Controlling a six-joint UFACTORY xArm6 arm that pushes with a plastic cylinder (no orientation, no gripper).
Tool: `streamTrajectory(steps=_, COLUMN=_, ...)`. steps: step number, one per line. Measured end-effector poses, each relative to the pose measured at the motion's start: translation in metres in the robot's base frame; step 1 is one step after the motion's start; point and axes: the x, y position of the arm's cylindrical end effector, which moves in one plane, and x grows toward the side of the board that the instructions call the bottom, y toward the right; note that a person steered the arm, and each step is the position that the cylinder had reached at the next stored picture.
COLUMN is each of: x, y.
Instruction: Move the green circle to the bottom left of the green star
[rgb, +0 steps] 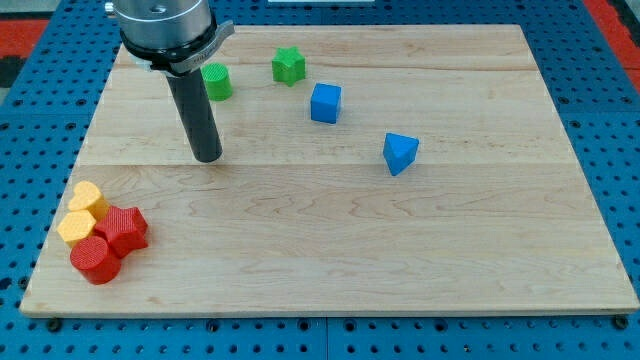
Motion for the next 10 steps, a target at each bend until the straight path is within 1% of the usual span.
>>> streamTrajectory(steps=2, x=-0.003, y=-0.001)
streamTrajectory(steps=3, x=-0.003, y=-0.014)
streamTrajectory(steps=4, x=-0.026, y=-0.075)
streamTrajectory(steps=5, x=-0.079, y=-0.140)
streamTrajectory(steps=6, x=-0.132, y=-0.129)
streamTrajectory(steps=7, x=-0.136, y=-0.063)
streamTrajectory(steps=8, x=-0.143, y=-0.009)
streamTrajectory(steps=9, x=-0.124, y=0.027)
streamTrajectory(steps=10, x=-0.125, y=0.007)
